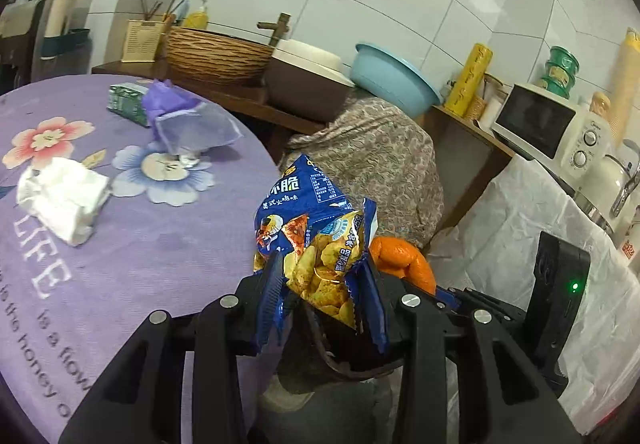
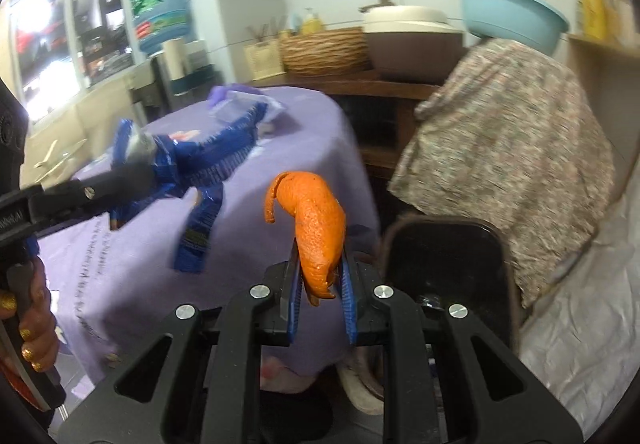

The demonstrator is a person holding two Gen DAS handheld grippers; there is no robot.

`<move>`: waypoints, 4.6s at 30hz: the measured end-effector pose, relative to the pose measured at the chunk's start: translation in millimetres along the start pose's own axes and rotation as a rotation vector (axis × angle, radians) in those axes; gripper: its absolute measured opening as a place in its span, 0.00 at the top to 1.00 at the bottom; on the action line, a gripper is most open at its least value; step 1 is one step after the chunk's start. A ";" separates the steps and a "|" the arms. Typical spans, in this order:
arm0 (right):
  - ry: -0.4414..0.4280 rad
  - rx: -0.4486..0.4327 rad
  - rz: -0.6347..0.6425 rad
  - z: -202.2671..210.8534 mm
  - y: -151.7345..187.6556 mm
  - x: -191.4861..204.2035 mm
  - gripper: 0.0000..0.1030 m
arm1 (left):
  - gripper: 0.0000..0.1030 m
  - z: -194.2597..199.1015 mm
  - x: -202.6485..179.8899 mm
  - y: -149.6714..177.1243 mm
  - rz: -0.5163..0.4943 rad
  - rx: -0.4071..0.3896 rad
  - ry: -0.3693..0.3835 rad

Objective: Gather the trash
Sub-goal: 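Carry the chip bag and orange peel over the trash bin, then open both grippers to drop the chip bag and orange peel into the bin, then move both grippers back over the table toward the tissue and purple bag, then grasp the white tissue with the left gripper while the right grasps the purple plastic bag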

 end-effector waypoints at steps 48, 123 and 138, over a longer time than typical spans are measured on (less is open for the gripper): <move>0.206 0.151 -0.357 -70.3 94.1 -180.6 0.44 | 0.44 -248.5 -54.6 58.8 -0.126 0.437 0.026; 0.171 0.061 0.468 -182.9 -216.0 211.2 0.80 | 0.05 63.5 252.9 -31.1 0.306 0.114 -0.354; 0.139 -0.055 0.460 -136.1 -217.1 214.5 0.84 | 0.70 36.7 258.7 -33.6 0.273 0.182 -0.415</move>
Point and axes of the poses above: each gripper's, at about its wrist camera, not at the fingertips, and z roughly against the way its jaws point, x to its left, y to its underside, the point moved 9 cm from there along -z, roughly the way its jaws point, and after that the axes turned 15 degrees about x, right-handed, at the moved point
